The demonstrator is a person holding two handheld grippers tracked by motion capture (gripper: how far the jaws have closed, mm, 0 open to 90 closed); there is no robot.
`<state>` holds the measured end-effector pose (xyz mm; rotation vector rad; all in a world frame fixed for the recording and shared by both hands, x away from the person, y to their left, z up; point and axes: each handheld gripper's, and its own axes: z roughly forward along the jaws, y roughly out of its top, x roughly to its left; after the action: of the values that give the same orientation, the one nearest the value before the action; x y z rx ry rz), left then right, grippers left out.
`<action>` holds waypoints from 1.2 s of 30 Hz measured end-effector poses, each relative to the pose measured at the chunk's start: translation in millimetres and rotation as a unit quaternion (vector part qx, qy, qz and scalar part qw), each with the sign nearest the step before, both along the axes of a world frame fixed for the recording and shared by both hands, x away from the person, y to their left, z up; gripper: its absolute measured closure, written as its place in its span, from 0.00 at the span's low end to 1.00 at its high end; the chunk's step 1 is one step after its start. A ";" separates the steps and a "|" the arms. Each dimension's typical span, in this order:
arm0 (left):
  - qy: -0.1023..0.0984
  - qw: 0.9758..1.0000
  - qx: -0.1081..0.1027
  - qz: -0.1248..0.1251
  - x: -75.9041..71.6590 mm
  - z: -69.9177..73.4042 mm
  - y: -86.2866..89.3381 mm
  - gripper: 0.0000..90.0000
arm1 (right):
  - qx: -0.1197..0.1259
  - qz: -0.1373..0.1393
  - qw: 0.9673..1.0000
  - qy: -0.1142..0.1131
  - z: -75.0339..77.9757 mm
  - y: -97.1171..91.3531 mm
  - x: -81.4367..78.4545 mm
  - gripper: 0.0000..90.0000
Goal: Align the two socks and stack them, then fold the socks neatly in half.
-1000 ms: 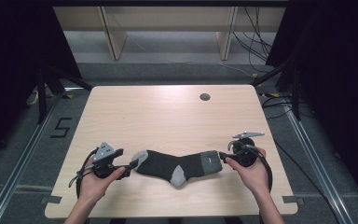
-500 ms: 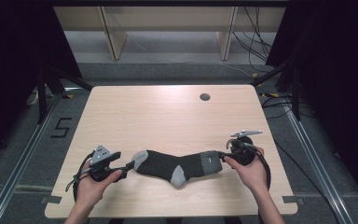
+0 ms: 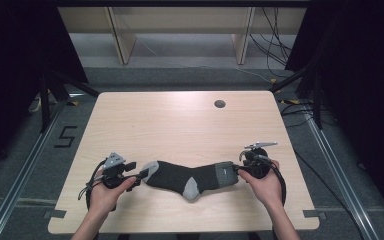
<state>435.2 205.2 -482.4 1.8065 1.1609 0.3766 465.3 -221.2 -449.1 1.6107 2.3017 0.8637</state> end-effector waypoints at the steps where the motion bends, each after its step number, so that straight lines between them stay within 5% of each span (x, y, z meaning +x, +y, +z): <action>1: 0.011 1.000 0.006 -0.006 3.5 -1.2 -2.6 0.39 | 0.010 0.003 1.000 0.005 0.9 2.2 0.0 0.56; 5: 0.022 1.000 0.005 -0.009 10.2 -9.5 -9.7 0.34 | 0.001 0.019 1.000 0.000 0.0 -1.9 1.5 0.54; 8: 0.027 1.000 0.002 -0.006 12.3 -13.1 -12.5 0.30 | -0.010 -0.007 1.000 0.000 0.9 -0.8 0.1 0.53; 9: 0.031 1.000 0.003 0.000 12.2 -16.1 -16.2 0.30 | 0.004 0.013 1.000 0.001 3.2 -6.6 -0.7 0.52; 13: 0.035 0.999 0.016 -0.009 9.1 -16.2 -16.5 0.29 | 0.012 0.003 1.000 0.003 5.2 -10.5 -5.1 0.52; 17: 0.034 0.999 0.002 0.009 4.9 -13.5 -11.8 0.27 | -0.006 0.004 1.000 -0.005 5.2 -13.2 -3.5 0.51; 23: 0.045 0.999 -0.009 0.016 3.0 -17.9 -6.0 0.25 | 0.018 0.013 1.000 0.011 2.0 -5.3 -0.6 0.53; 28: 0.051 0.998 -0.023 0.029 7.5 -19.5 -10.4 0.23 | 0.006 0.014 1.000 0.009 -0.4 -2.4 0.7 0.54; 36: 0.057 0.998 -0.016 0.024 12.0 -19.6 -14.2 0.26 | 0.008 0.005 1.000 0.009 -6.5 0.5 -3.8 0.53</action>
<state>447.2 190.9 -502.1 1.7946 1.2840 0.2846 461.6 -220.7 -455.7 1.6203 2.3231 0.8761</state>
